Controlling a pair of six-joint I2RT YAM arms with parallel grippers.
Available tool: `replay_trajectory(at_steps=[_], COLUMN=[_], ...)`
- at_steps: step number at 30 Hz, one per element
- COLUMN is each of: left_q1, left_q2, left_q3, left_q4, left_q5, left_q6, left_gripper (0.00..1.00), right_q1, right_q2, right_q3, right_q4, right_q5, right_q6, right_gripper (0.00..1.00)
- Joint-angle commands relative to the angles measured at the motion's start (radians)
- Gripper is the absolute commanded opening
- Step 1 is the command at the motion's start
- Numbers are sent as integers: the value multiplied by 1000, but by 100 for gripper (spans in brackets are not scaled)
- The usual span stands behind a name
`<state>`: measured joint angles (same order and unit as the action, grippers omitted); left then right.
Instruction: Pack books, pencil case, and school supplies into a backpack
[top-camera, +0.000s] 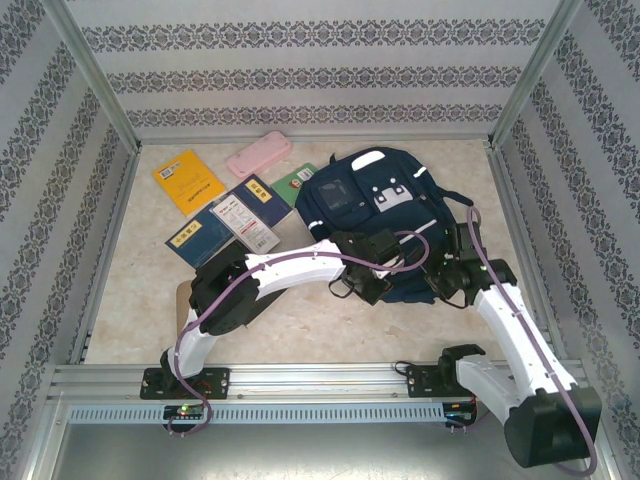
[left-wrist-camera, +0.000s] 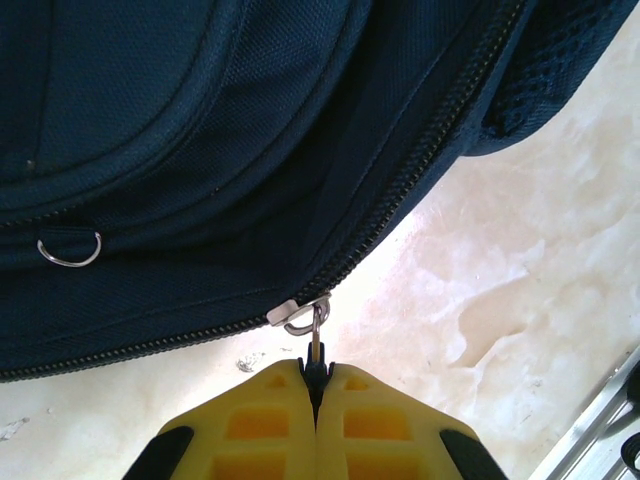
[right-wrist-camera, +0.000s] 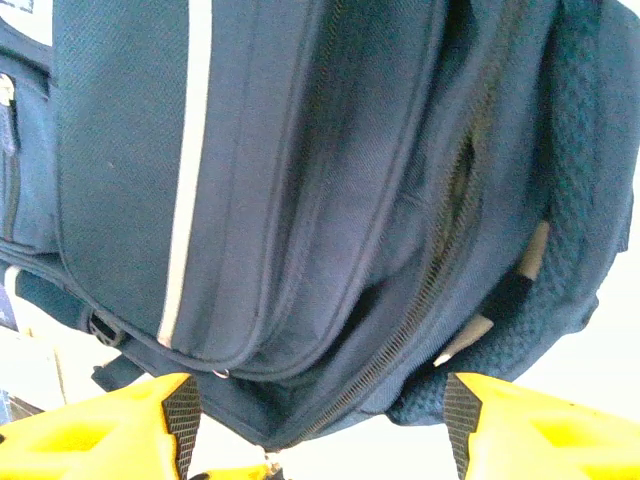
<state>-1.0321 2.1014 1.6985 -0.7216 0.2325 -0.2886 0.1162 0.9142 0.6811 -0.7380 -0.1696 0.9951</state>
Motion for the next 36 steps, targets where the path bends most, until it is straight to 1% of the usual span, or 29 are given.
replay_trajectory(at_steps=[1, 5, 8, 11, 12, 13, 14, 15, 16, 19, 22, 28, 31, 33, 35, 36], left_q1=[-3, -4, -3, -3, -3, -3, -3, -2, -1, 18, 67, 210, 276, 303, 311, 310], left_q2=[19, 17, 20, 22, 22, 22, 23, 25, 26, 33, 42, 67, 112, 145, 155, 149], left_q3=[3, 6, 16, 22, 23, 26, 27, 32, 35, 35, 30, 44, 90, 135, 165, 170], left_q4=[50, 43, 22, 3, -2, -5, -10, -20, -28, -66, -109, -144, -160, -188, -207, -203], left_q5=[12, 8, 7, 0, -5, -7, -12, -26, -44, -116, -185, -256, -300, -341, -337, -311], left_q6=[14, 17, 26, 35, 38, 41, 44, 49, 53, 67, 81, 97, 89, 80, 85, 89], left_gripper=[0, 0, 0, 0, 0, 0, 0, 0, 0, 0, 0, 0, 0, 0, 0, 0], right_q1=[18, 47, 63, 74, 77, 79, 77, 75, 69, 16, -71, -186, -237, -270, -306, -319], right_q2=[1, 41, 117, 208, 228, 239, 244, 243, 238, 209, 175, 165, 173, 175, 181, 190], right_q3=[-97, -164, -179, -164, -152, -142, -131, -116, -106, -91, -93, -67, -65, -58, -47, -42], right_q4=[-22, 129, 244, 287, 287, 282, 270, 245, 223, 172, 147, 112, 115, 115, 117, 127], right_q5=[-18, -25, -46, -56, -47, -35, -15, 8, 28, 47, 32, 22, -4, -18, -33, -50], right_q6=[100, 174, 198, 194, 182, 167, 147, 128, 111, 57, 1, -103, -129, -150, -185, -205], right_gripper=[66, 66, 67, 59, 54, 42, 24, 11, 1, 0, 0, 0, 0, 0, 0, 0])
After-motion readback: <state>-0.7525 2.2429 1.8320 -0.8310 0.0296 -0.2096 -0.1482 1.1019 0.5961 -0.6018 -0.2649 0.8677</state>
